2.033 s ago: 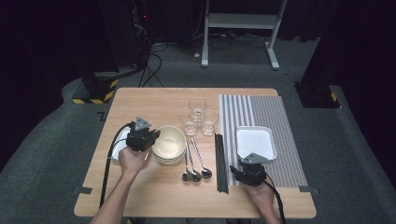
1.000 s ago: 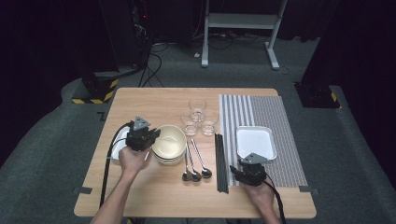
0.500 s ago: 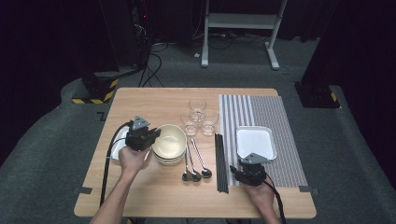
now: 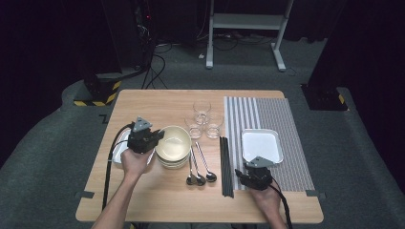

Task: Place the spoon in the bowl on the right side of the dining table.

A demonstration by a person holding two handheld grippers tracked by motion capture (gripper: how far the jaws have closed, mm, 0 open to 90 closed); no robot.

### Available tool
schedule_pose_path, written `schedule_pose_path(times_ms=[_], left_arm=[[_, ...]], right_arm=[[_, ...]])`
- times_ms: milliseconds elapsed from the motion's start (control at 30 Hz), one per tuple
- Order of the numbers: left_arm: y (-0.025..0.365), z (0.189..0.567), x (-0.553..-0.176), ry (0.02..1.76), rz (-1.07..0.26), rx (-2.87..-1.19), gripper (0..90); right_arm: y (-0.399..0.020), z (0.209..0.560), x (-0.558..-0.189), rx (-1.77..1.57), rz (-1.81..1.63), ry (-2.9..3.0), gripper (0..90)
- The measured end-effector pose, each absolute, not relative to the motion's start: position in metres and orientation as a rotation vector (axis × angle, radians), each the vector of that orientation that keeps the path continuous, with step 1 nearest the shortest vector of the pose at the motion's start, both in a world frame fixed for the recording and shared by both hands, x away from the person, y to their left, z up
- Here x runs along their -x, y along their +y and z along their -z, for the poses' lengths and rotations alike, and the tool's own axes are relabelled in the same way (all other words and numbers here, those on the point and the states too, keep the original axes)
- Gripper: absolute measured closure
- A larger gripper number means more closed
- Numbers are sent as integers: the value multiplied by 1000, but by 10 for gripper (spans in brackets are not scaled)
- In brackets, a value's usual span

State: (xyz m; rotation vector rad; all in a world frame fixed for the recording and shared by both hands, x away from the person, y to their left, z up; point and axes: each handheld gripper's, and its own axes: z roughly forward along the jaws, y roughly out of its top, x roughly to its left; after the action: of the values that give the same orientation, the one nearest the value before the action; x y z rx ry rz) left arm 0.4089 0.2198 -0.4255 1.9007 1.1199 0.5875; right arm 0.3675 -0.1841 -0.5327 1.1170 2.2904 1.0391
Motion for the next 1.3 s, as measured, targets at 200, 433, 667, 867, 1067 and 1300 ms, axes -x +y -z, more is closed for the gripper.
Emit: schedule_pose_path(times_ms=[200,433,667,867,1067,1300], left_arm=[[218,423,-409,1117,-584,-1898,824],[218,422,-409,1115,-577,-1890,825],[219,418,-408,1111,-568,-1884,825],[218,412,-408,1094,-562,-1882,824],[214,407,-409,1078,-551,-1873,824],[211,405,-409,1068,-533,-1869,824]], right_arm=[[-184,533,-367,-1121,-1040,2290,517],[-184,533,-367,-1118,-1039,2291,517],[-184,533,-367,-1118,-1039,2291,517],[-184,533,-367,-1125,-1042,2290,517],[-184,533,-367,-1124,-1042,2290,517],[-184,533,-368,-1125,-1043,2289,517]])
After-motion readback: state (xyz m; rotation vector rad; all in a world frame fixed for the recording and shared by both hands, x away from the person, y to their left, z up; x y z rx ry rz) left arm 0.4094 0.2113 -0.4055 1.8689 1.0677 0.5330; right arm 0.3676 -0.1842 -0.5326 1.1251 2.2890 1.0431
